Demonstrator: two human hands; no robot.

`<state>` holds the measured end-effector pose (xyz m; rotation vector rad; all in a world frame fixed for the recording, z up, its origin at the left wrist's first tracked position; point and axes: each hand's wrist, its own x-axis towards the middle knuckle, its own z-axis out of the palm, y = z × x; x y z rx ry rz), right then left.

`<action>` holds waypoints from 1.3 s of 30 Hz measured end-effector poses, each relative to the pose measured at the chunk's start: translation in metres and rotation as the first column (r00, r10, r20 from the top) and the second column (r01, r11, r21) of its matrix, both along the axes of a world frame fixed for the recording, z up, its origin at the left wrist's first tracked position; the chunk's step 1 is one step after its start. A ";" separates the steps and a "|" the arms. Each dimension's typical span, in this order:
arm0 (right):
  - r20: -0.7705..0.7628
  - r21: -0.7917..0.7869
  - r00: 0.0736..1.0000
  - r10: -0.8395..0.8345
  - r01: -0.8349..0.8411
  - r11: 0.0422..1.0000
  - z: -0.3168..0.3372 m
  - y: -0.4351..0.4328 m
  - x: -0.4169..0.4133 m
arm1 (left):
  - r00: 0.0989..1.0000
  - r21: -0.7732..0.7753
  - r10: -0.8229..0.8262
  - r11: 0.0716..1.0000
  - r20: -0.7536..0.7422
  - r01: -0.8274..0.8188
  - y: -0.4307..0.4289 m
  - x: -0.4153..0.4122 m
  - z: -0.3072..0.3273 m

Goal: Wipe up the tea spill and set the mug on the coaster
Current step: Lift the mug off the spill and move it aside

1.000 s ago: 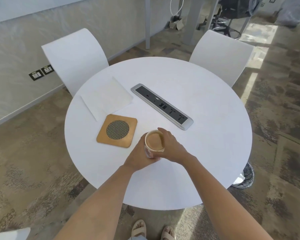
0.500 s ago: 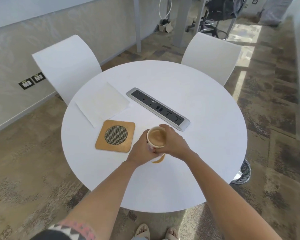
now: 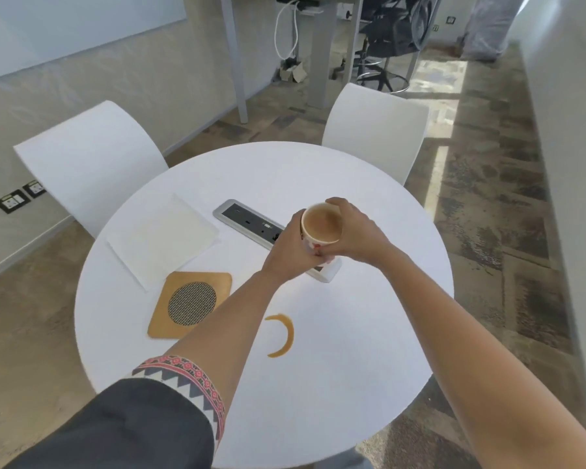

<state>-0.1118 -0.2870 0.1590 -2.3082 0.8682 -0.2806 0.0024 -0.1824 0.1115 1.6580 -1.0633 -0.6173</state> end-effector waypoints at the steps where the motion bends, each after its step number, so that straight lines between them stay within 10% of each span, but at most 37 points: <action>1: 0.000 0.000 1.000 -0.004 0.004 1.000 0.002 -0.012 -0.002 | 1.000 0.000 -0.005 1.000 0.001 0.005 -0.013 -0.001 0.002; 39: -0.084 0.165 0.992 0.091 -0.076 0.983 -0.093 -0.208 0.004 | 0.988 0.119 0.100 0.989 -0.115 -0.086 -0.200 -0.013 -0.091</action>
